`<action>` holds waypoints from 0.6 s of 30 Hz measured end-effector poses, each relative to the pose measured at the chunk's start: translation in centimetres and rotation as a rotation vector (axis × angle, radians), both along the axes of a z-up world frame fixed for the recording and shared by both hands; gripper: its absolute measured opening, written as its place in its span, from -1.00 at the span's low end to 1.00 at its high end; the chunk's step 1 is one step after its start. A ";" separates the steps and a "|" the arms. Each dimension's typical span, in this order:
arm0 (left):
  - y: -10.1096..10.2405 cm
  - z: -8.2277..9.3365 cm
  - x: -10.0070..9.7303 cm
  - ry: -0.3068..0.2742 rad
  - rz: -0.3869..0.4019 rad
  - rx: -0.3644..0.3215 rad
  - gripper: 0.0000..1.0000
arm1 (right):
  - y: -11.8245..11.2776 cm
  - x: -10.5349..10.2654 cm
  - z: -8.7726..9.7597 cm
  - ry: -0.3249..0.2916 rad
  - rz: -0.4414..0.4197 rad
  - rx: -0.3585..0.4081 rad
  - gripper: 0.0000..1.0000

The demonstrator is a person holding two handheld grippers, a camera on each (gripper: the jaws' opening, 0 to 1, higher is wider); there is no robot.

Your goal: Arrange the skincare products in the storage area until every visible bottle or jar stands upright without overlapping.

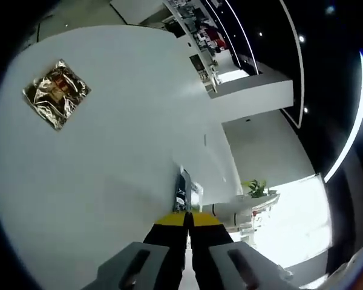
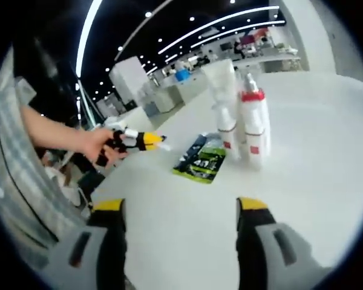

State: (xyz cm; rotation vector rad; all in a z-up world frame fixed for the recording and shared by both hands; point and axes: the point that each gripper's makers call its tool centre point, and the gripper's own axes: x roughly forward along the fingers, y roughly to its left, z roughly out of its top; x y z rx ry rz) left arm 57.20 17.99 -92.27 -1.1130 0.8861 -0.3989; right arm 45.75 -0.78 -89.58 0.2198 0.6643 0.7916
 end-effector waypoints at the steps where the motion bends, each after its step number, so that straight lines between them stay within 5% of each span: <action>1: 0.1 -0.3 0.1 0.006 -0.017 0.020 -0.99 | -0.1 0.0 0.0 0.001 -0.005 -0.002 0.44; 13: -0.5 -2.6 3.0 0.036 -0.113 0.102 -0.99 | -3.4 -0.5 -1.2 0.025 -0.113 -0.041 0.39; 18: -0.5 -3.5 3.6 0.054 -0.097 0.126 -0.99 | -4.7 0.1 -0.6 -0.008 -0.156 -0.058 0.19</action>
